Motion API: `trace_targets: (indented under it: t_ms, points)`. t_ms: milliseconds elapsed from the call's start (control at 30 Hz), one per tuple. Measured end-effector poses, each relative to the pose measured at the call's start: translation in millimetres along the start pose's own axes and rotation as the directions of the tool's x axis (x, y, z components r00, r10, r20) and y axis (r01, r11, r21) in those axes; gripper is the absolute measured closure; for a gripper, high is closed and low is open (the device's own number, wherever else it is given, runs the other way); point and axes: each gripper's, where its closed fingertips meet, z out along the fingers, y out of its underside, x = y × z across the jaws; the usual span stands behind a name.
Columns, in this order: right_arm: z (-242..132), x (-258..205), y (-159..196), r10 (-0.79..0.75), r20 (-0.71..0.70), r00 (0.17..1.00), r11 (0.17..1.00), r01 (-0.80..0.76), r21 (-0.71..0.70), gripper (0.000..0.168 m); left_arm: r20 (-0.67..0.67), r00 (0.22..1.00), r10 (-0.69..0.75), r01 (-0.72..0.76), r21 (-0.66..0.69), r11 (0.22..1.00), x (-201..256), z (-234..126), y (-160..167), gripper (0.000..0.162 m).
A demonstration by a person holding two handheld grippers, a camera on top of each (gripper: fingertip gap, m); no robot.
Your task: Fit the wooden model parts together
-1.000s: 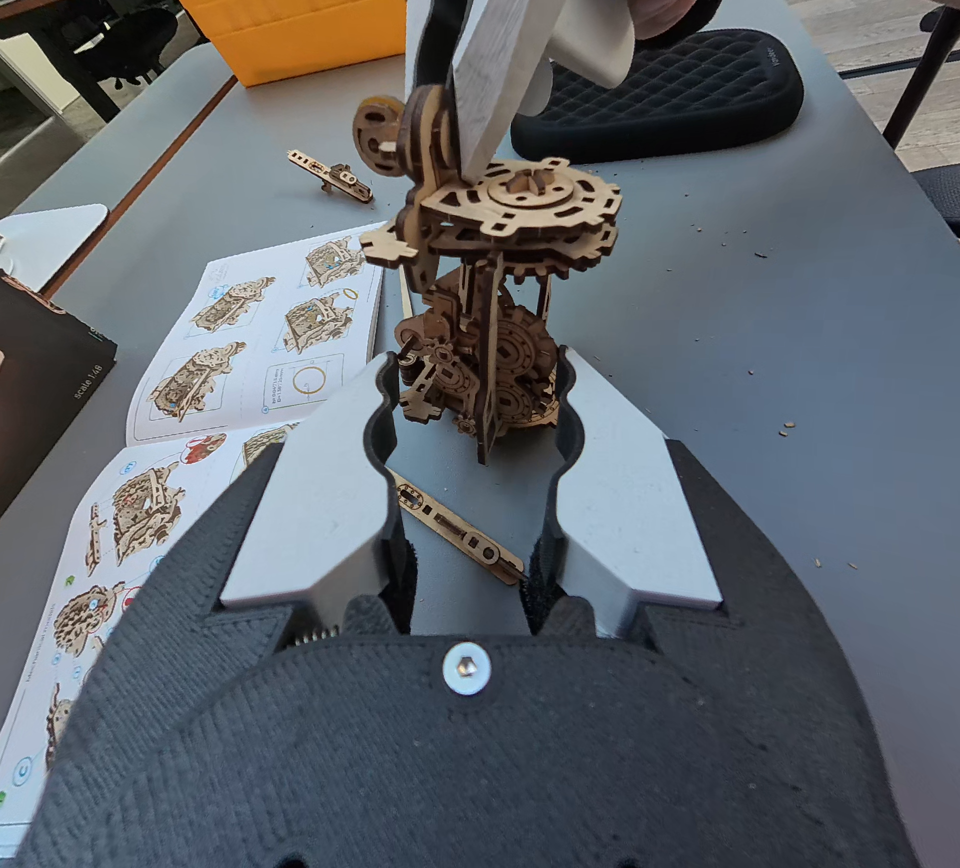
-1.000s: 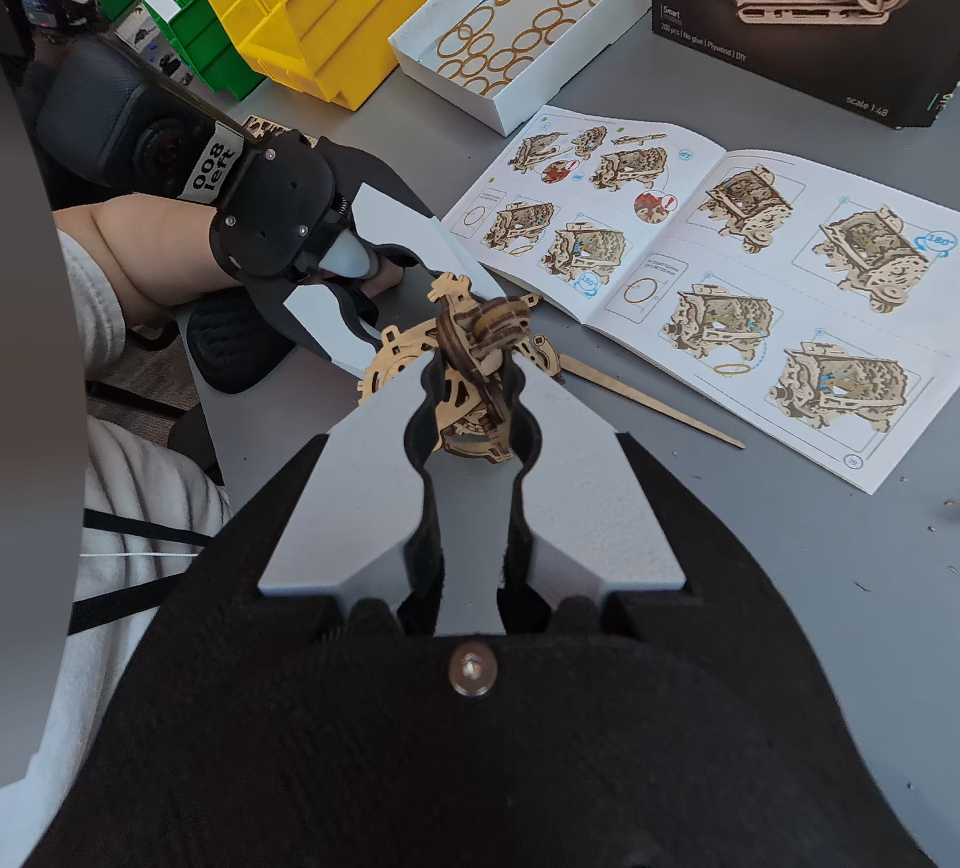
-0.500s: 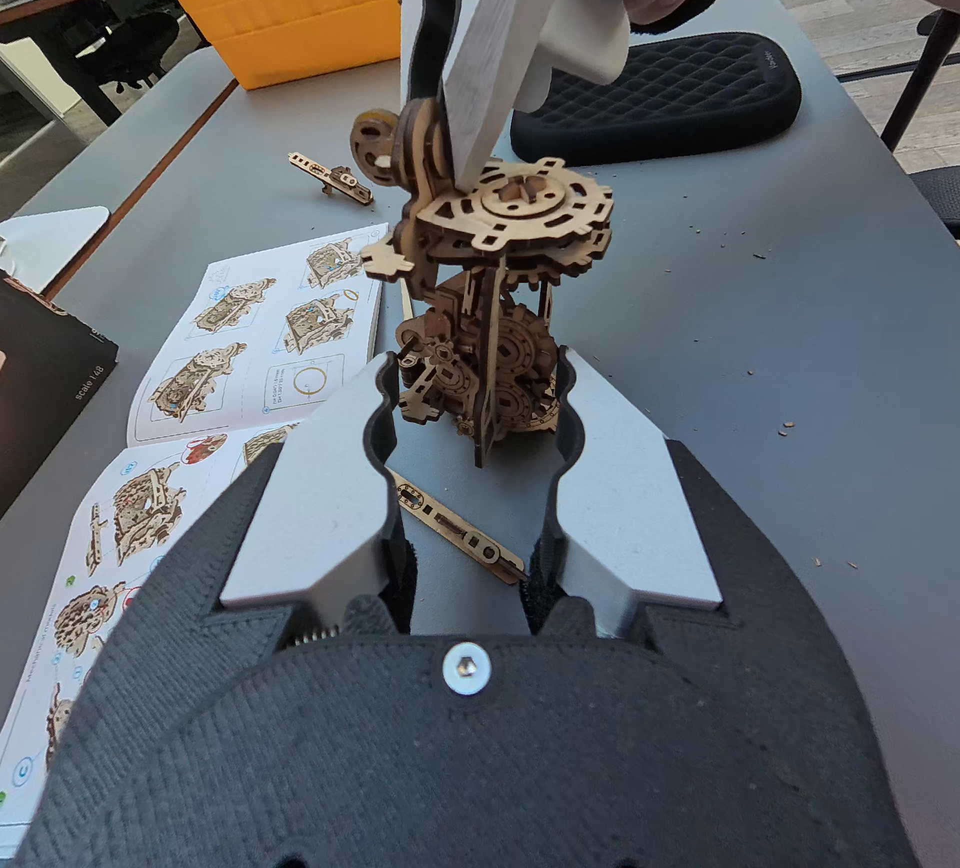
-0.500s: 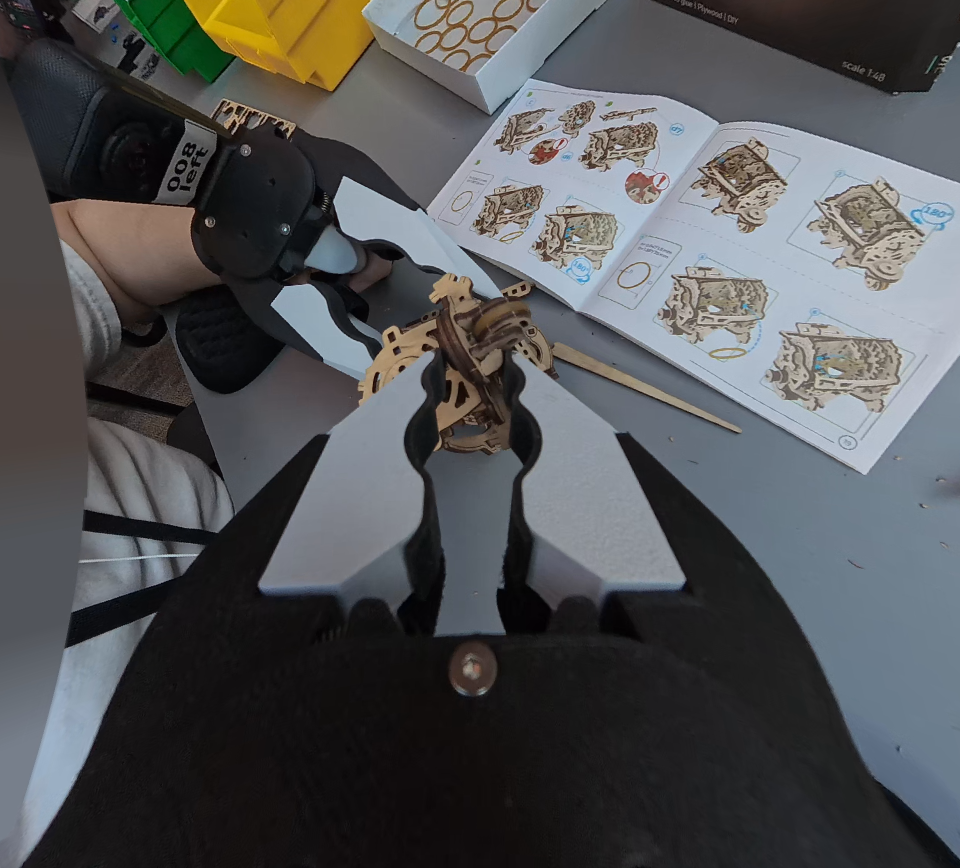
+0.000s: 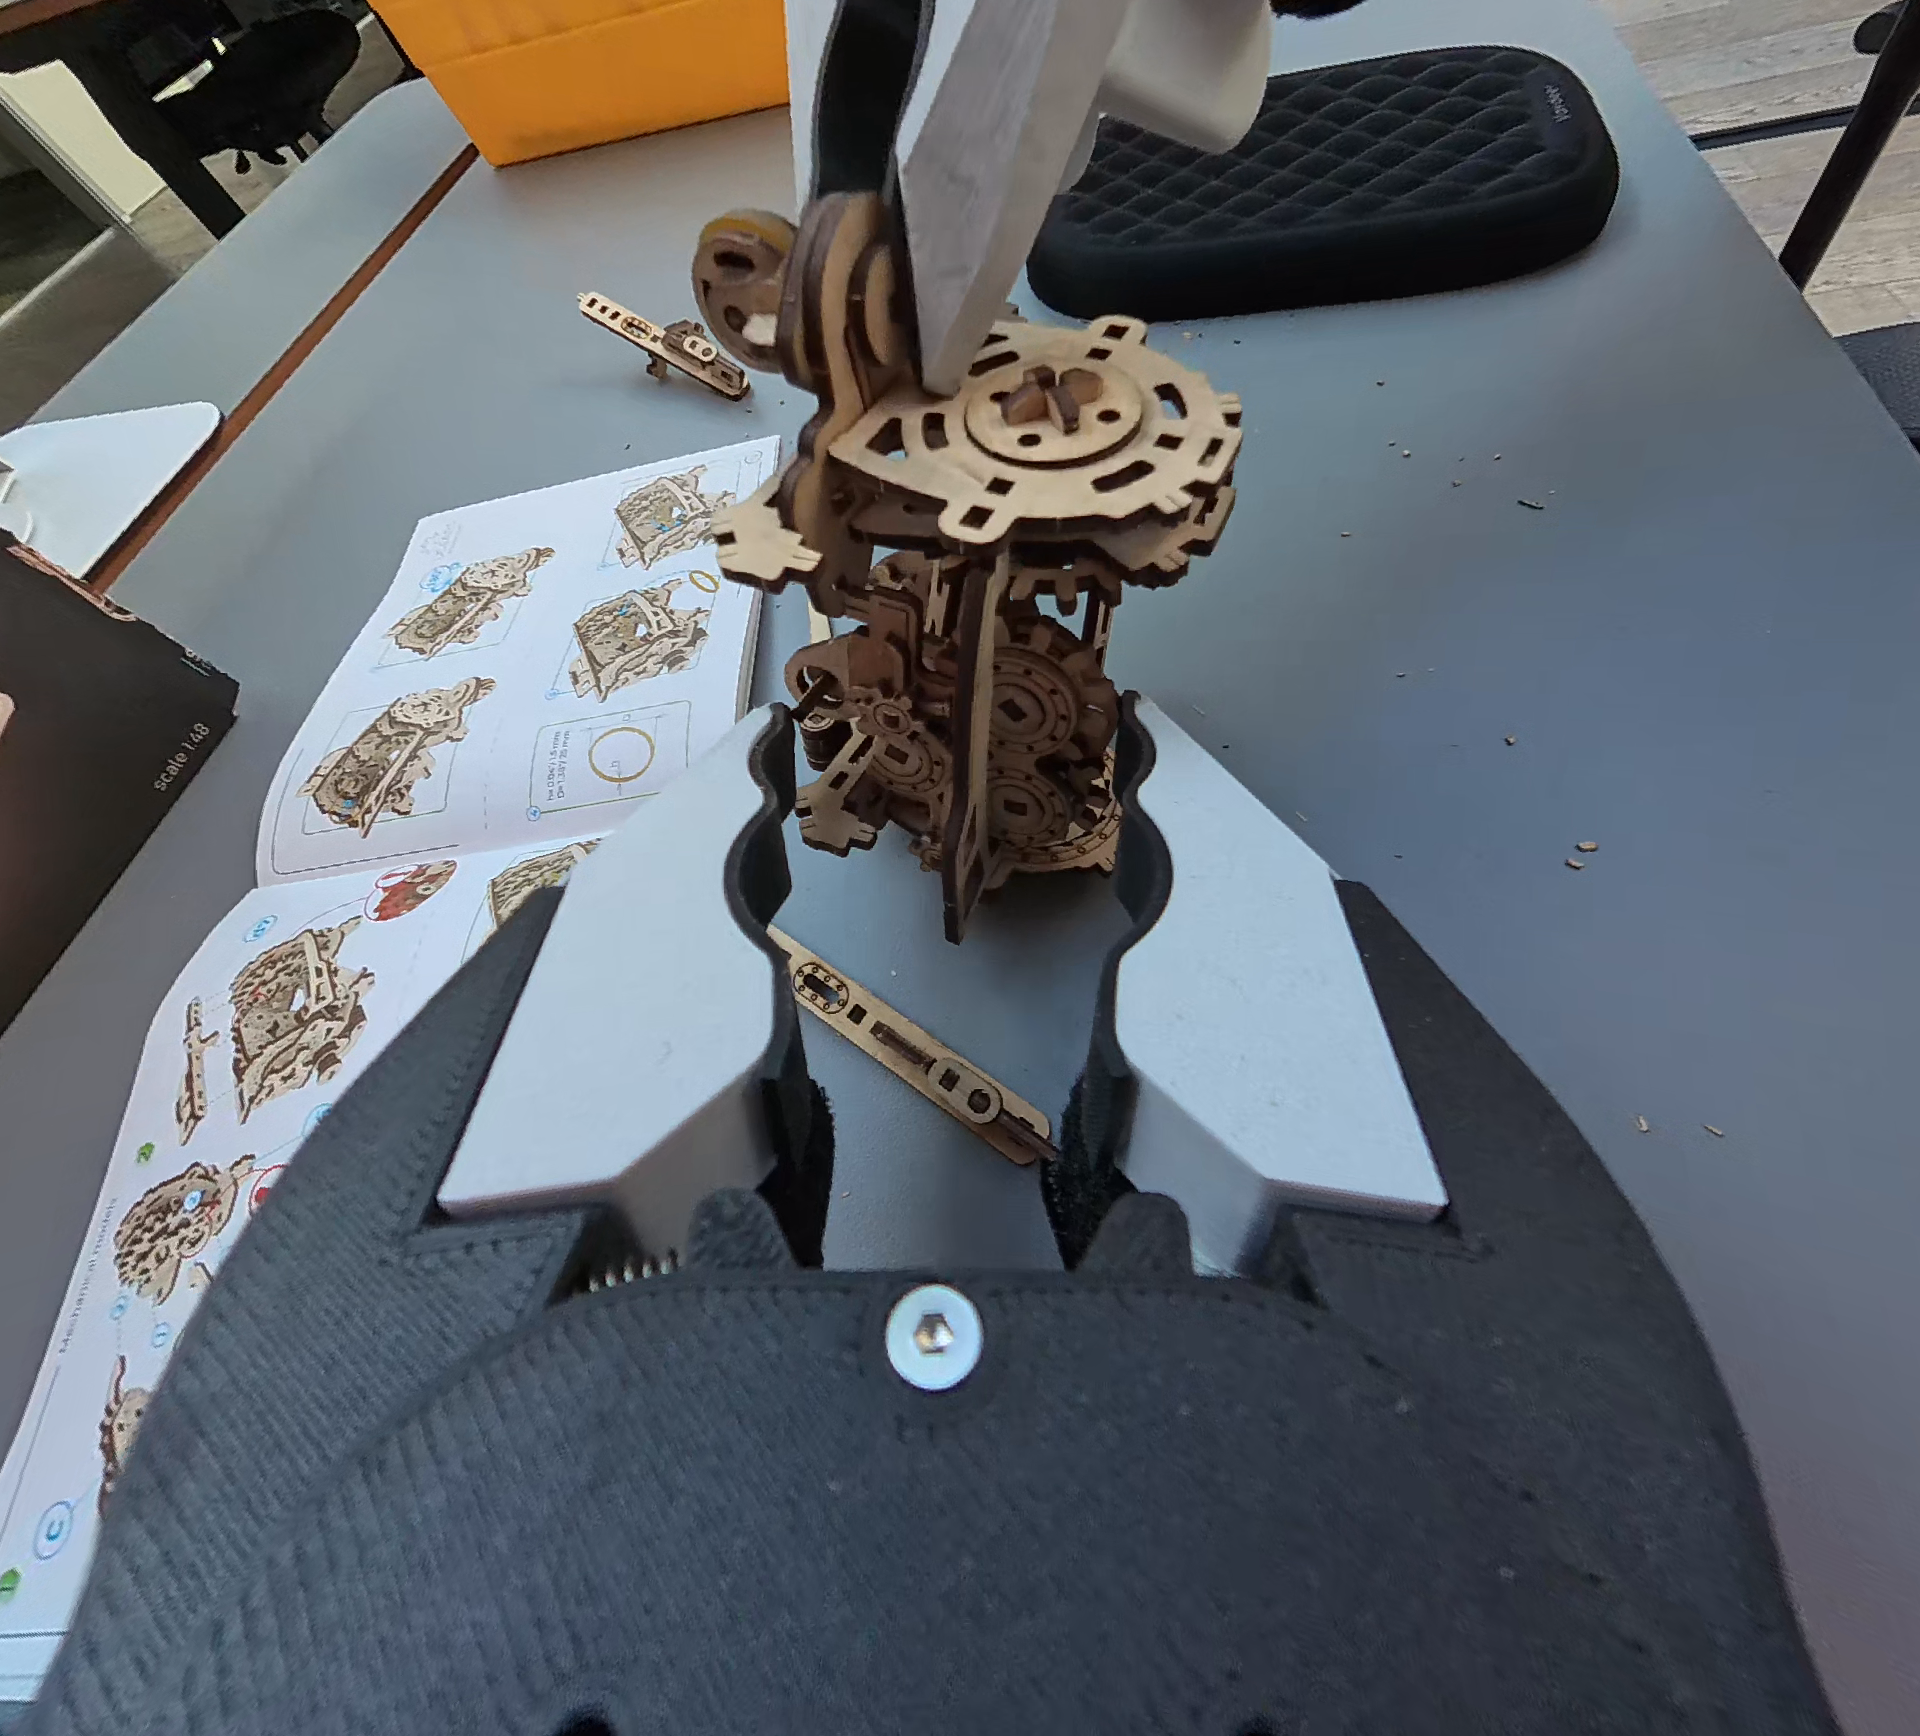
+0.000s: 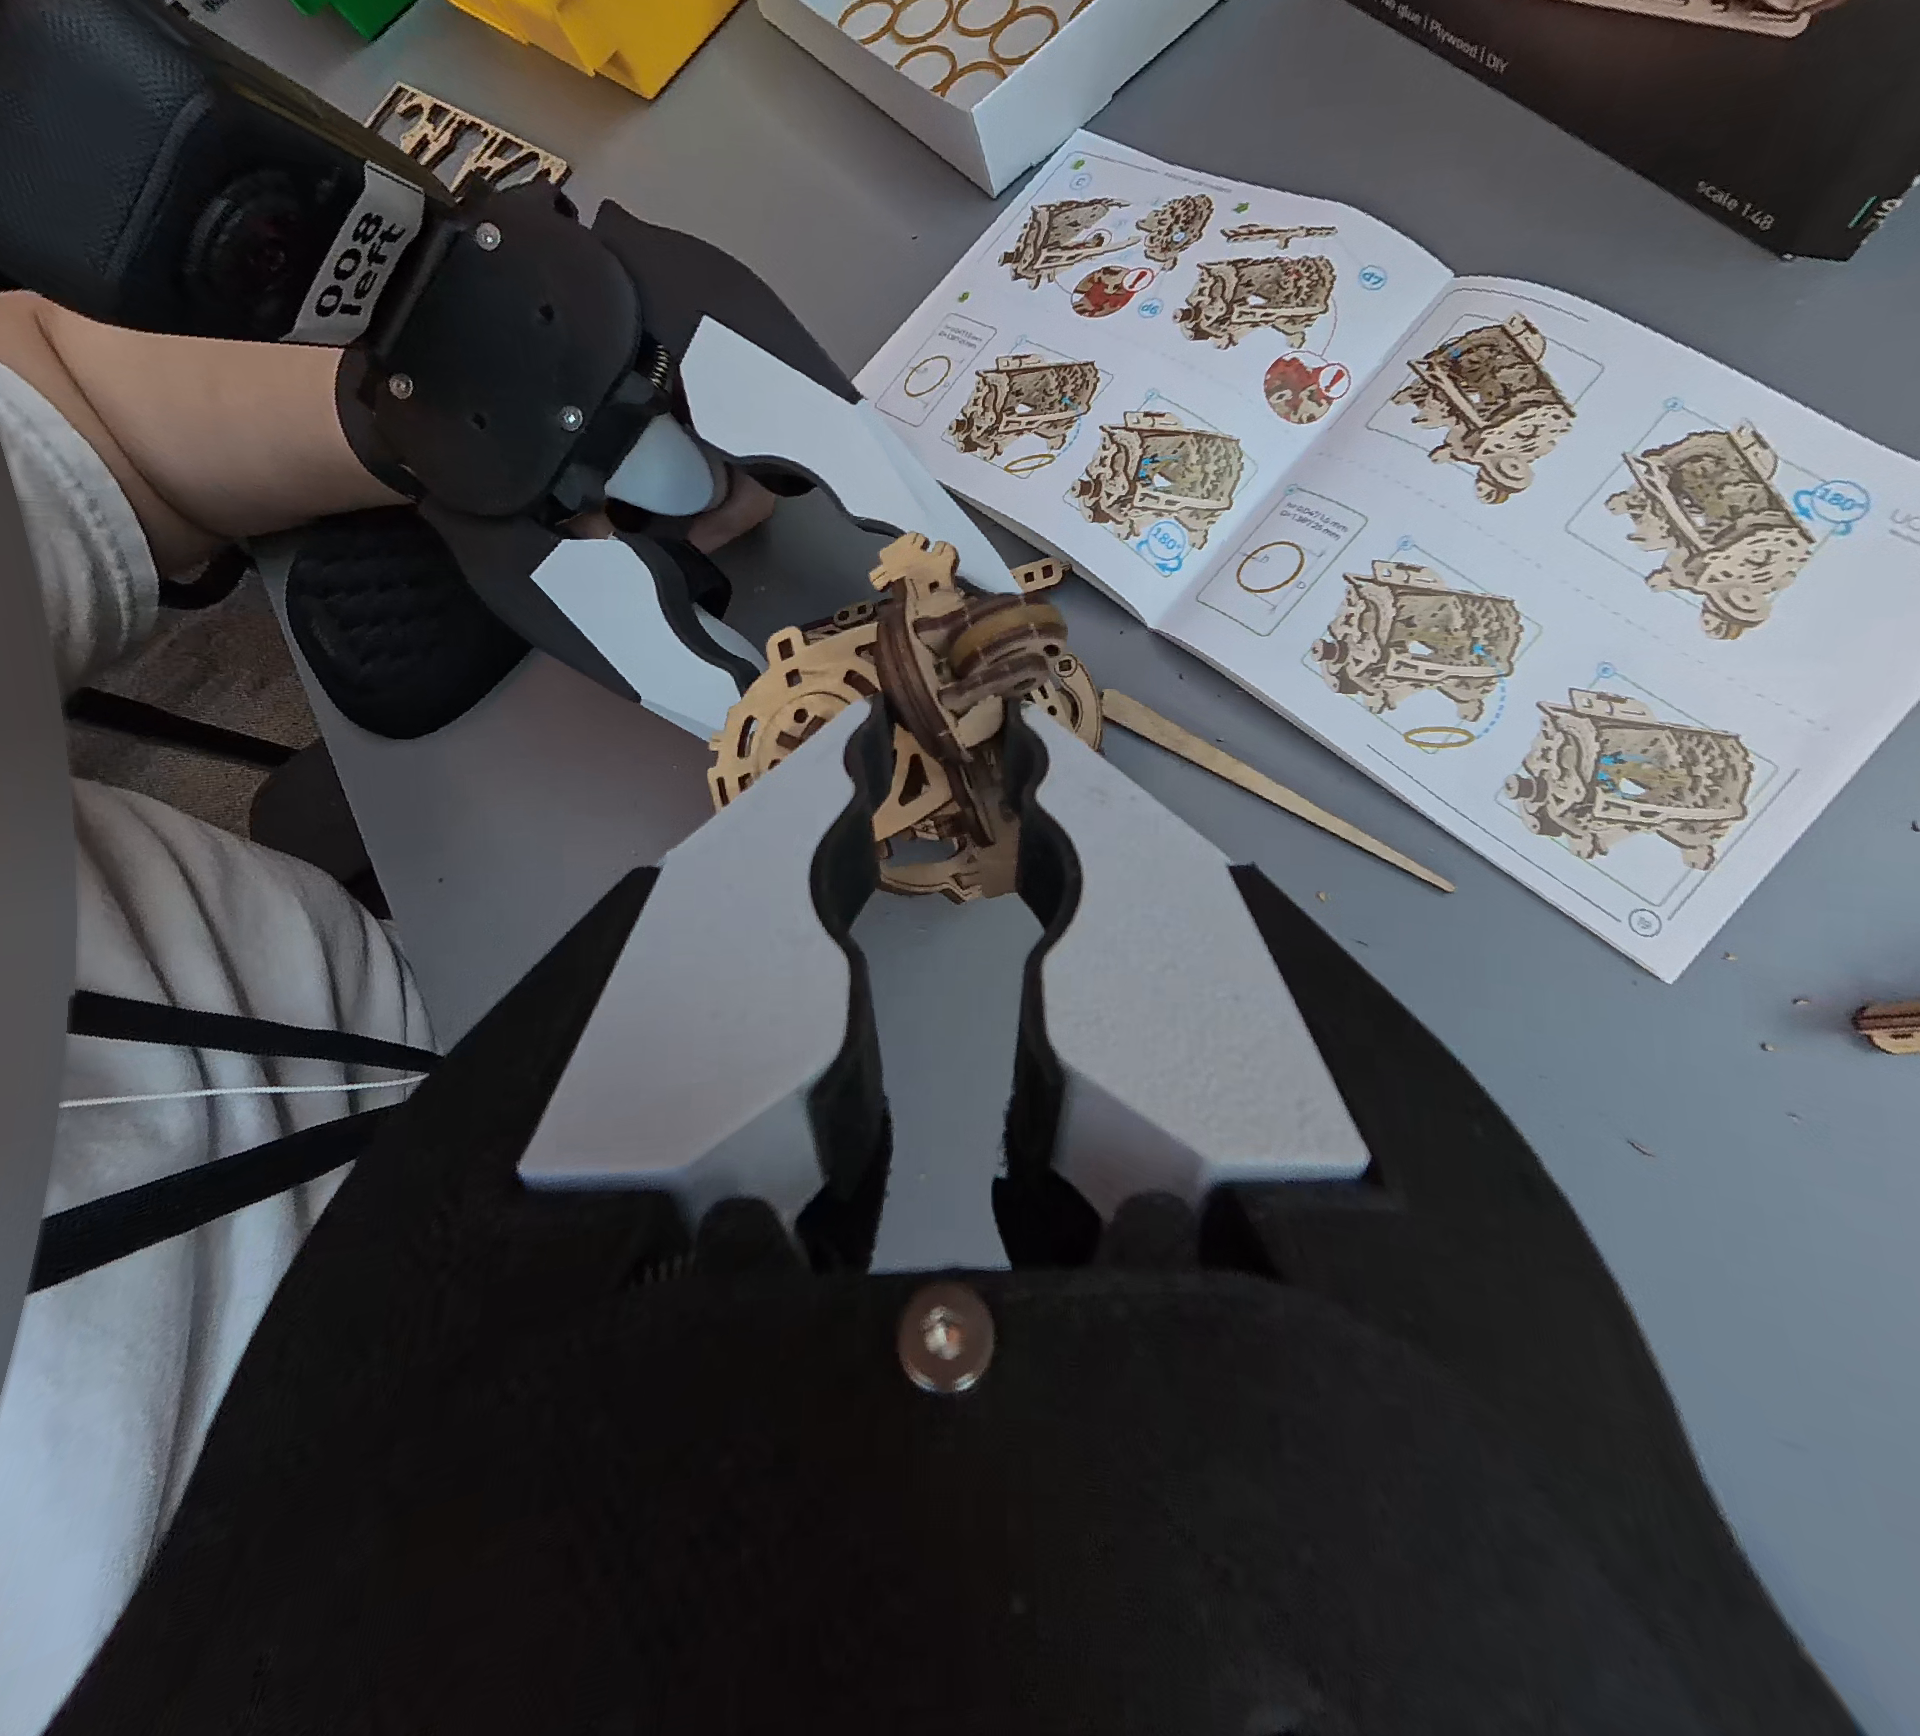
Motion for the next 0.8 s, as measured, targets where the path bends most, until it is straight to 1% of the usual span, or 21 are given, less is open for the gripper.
trace_targets:
  t_ms: [100,300,633,800]
  points:
    - [-0.7,0.1,0.7,0.004,-0.001,1.0,1.0,-0.004,-0.01,0.149,-0.002,1.0,-0.005,0.005,0.002,1.0,-0.3,-0.2,-0.2,0.101]
    - [-1.6,0.7,1.1,-0.038,-0.013,0.999,0.998,0.037,-0.044,0.149,-0.005,1.0,-0.02,0.02,0.009,1.0,-1.5,-1.1,-1.1,0.102]
    - [-2.0,0.4,0.1,-0.122,0.001,0.993,0.973,0.119,-0.197,0.149,-0.016,1.0,0.004,-0.004,0.018,1.0,1.0,-1.2,-2.3,0.106]
    - [0.3,-1.2,-1.6,-0.121,-0.001,0.993,0.967,0.118,-0.225,0.149,-0.006,0.999,0.038,-0.038,0.01,0.999,1.5,-0.5,-0.9,0.105]
